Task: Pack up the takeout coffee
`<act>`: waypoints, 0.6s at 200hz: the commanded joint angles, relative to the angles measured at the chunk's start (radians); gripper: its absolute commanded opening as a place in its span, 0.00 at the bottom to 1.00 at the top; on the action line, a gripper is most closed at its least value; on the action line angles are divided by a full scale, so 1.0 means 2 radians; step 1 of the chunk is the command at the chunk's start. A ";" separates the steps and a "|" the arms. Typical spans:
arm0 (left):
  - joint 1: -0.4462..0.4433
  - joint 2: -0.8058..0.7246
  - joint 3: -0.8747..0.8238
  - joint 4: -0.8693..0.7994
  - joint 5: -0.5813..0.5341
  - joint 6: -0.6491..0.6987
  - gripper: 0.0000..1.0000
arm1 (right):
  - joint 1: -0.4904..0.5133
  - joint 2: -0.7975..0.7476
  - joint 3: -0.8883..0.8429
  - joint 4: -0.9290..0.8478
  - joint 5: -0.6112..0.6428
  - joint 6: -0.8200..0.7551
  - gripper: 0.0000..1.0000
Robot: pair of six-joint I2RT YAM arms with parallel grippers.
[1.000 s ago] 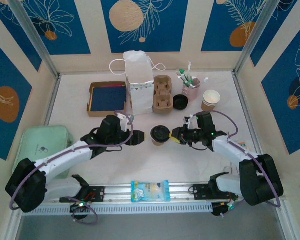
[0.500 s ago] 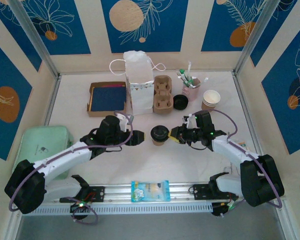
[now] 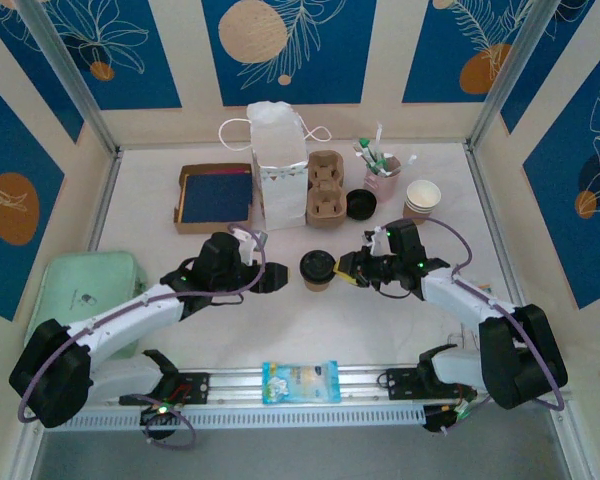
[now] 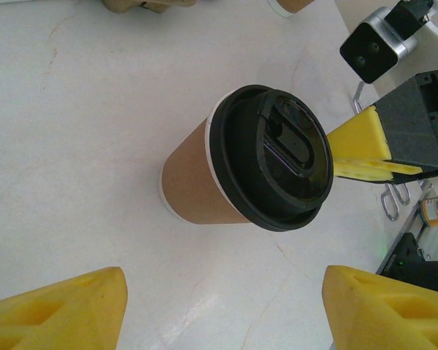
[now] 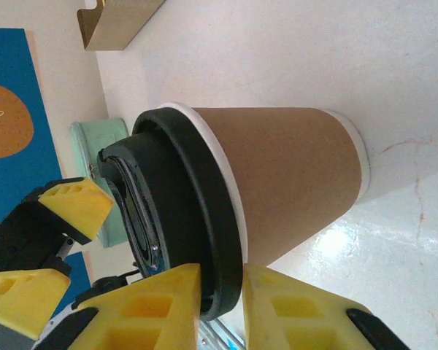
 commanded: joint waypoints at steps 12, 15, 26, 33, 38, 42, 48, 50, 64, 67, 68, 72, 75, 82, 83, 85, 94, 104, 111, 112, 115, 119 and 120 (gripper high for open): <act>0.005 -0.008 -0.006 0.009 -0.004 0.005 0.71 | 0.006 0.006 0.012 -0.012 0.005 -0.005 0.23; 0.005 -0.008 -0.005 0.009 -0.004 0.005 0.71 | 0.006 0.006 0.013 -0.012 0.006 -0.005 0.23; 0.005 -0.008 -0.006 0.009 -0.004 0.006 0.71 | 0.006 0.007 0.014 -0.014 0.006 -0.007 0.23; 0.005 -0.007 -0.005 0.009 -0.003 0.005 0.71 | 0.006 0.007 0.015 -0.018 0.007 -0.008 0.23; 0.005 -0.006 -0.005 0.010 -0.004 0.005 0.71 | 0.006 0.007 0.015 -0.020 0.008 -0.009 0.23; 0.005 -0.006 -0.005 0.010 -0.003 0.006 0.71 | 0.006 0.007 0.016 -0.023 0.008 -0.010 0.23; 0.005 -0.004 -0.005 0.010 -0.003 0.006 0.71 | 0.006 0.005 0.017 -0.027 0.009 -0.012 0.23; 0.005 -0.004 -0.005 0.011 -0.003 0.006 0.71 | 0.006 0.005 0.018 -0.029 0.009 -0.012 0.23; 0.005 0.001 -0.004 0.013 -0.002 0.004 0.72 | 0.006 0.002 0.020 -0.042 0.013 -0.016 0.23; 0.005 0.001 -0.004 0.014 -0.001 0.003 0.72 | 0.006 0.001 0.021 -0.045 0.014 -0.018 0.24; 0.005 0.002 -0.004 0.015 -0.001 0.003 0.72 | 0.005 0.000 0.021 -0.045 0.015 -0.018 0.24; 0.004 0.004 -0.003 0.016 0.000 0.002 0.72 | 0.006 -0.002 0.022 -0.049 0.016 -0.019 0.25; 0.004 0.005 -0.003 0.018 0.000 0.002 0.73 | 0.006 -0.003 0.022 -0.050 0.017 -0.020 0.26; 0.004 0.009 -0.003 0.021 0.002 0.001 0.73 | 0.005 -0.007 0.024 -0.057 0.019 -0.022 0.27; 0.004 0.009 -0.003 0.022 0.002 0.001 0.73 | 0.005 -0.008 0.024 -0.058 0.019 -0.023 0.27; 0.004 0.010 -0.002 0.022 0.002 0.001 0.73 | 0.005 -0.009 0.024 -0.060 0.020 -0.023 0.27; 0.005 0.014 0.000 0.023 0.003 0.001 0.74 | 0.005 -0.014 0.027 -0.069 0.025 -0.027 0.29; 0.004 0.020 0.003 0.024 0.004 0.003 0.74 | 0.004 -0.021 0.029 -0.079 0.029 -0.030 0.30; 0.004 0.024 0.006 0.024 0.004 0.002 0.75 | 0.003 -0.026 0.030 -0.085 0.033 -0.032 0.31; 0.005 0.024 0.006 0.024 0.005 0.003 0.75 | 0.003 -0.027 0.031 -0.087 0.033 -0.032 0.31; 0.004 0.026 0.007 0.024 0.005 0.003 0.75 | 0.002 -0.029 0.032 -0.089 0.034 -0.033 0.32; 0.004 0.029 0.008 0.025 0.006 0.003 0.75 | 0.001 -0.032 0.033 -0.093 0.035 -0.035 0.32; 0.004 0.029 0.009 0.026 0.006 0.003 0.75 | 0.001 -0.033 0.033 -0.094 0.036 -0.035 0.32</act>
